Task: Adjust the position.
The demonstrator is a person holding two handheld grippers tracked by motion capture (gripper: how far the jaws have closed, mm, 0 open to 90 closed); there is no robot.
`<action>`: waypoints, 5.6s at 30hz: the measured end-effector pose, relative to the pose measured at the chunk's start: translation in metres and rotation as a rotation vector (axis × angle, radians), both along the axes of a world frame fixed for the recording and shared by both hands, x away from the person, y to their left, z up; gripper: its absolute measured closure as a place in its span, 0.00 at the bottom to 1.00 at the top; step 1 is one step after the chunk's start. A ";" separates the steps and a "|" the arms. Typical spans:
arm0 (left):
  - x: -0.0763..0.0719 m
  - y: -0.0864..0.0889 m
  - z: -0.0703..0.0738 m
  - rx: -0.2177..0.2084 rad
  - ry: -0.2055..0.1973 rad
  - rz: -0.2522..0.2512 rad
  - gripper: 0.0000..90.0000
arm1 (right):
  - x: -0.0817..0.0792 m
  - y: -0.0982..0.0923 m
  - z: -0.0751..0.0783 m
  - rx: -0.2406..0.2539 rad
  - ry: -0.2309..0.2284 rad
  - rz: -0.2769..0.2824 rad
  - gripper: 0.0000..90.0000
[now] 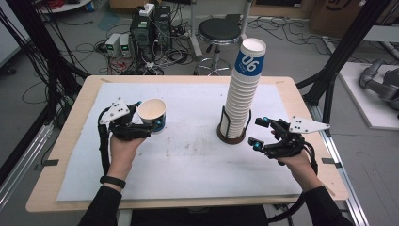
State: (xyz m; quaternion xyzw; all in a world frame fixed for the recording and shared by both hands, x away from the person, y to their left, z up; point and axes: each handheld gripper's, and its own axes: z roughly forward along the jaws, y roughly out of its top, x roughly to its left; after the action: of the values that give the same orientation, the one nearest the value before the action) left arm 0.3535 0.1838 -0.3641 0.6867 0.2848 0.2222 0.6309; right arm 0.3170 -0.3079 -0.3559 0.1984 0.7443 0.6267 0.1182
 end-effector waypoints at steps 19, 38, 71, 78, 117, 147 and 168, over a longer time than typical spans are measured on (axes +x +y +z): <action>0.040 0.001 -0.039 -0.033 0.046 0.161 0.24 | 0.002 0.003 -0.001 -0.008 0.004 0.003 0.21; 0.056 -0.009 -0.068 0.018 0.124 0.191 0.23 | 0.002 0.004 -0.003 -0.009 0.006 0.003 0.21; 0.058 -0.009 -0.074 0.070 0.206 0.186 0.18 | 0.002 0.005 -0.004 -0.014 -0.009 -0.001 0.21; 0.055 -0.012 -0.073 0.129 0.229 0.190 0.17 | 0.002 0.005 -0.003 -0.009 -0.014 0.003 0.21; -0.028 -0.006 -0.008 0.171 0.131 0.100 0.07 | 0.002 0.002 -0.003 0.000 -0.005 0.004 0.21; -0.066 -0.048 0.012 0.171 -0.001 -0.121 0.10 | 0.001 0.002 -0.002 -0.056 -0.001 -0.034 0.21; -0.064 -0.035 0.003 0.142 0.014 -0.087 0.10 | 0.002 0.003 -0.007 -0.059 0.011 -0.037 0.21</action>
State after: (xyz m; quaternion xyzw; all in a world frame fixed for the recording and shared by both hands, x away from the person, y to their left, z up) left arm 0.2893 0.1492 -0.3615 0.7429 0.2427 0.2094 0.5876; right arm 0.3189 -0.3049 -0.3629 0.2121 0.7593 0.6010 0.1314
